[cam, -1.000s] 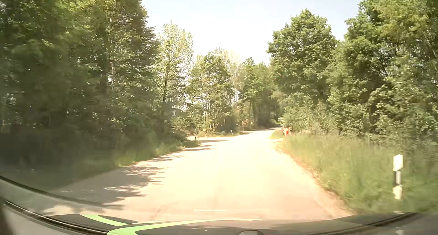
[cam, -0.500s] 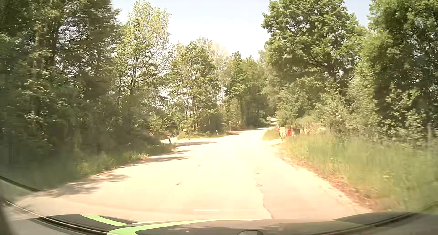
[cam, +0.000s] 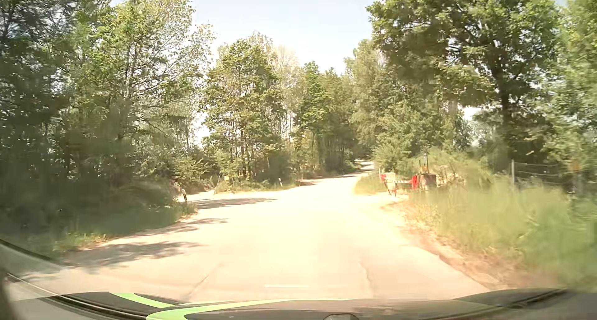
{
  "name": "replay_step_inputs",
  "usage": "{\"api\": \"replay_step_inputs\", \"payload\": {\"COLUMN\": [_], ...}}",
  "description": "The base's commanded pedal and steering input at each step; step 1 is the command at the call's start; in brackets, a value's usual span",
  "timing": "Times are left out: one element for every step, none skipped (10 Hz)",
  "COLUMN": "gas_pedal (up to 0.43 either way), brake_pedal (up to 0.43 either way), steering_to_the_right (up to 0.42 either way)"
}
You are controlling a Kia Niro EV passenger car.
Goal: Follow the waypoints while adhering to traffic rules and regulations
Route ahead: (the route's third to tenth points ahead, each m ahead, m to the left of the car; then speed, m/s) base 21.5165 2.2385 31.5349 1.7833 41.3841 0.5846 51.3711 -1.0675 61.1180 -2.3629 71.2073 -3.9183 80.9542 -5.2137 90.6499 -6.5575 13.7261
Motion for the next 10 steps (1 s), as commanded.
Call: {"api": "replay_step_inputs", "payload": {"gas_pedal": [0.047,0.047,0.047,0.047,0.047,0.079,0.079,0.079,0.079,0.079], "brake_pedal": [0.0,0.0,0.0,0.0,0.0,0.0,0.0,0.0,0.0,0.0], "steering_to_the_right": [0.006,0.006,0.006,0.006,0.008,0.01,0.012,0.013,0.015,0.021]}}
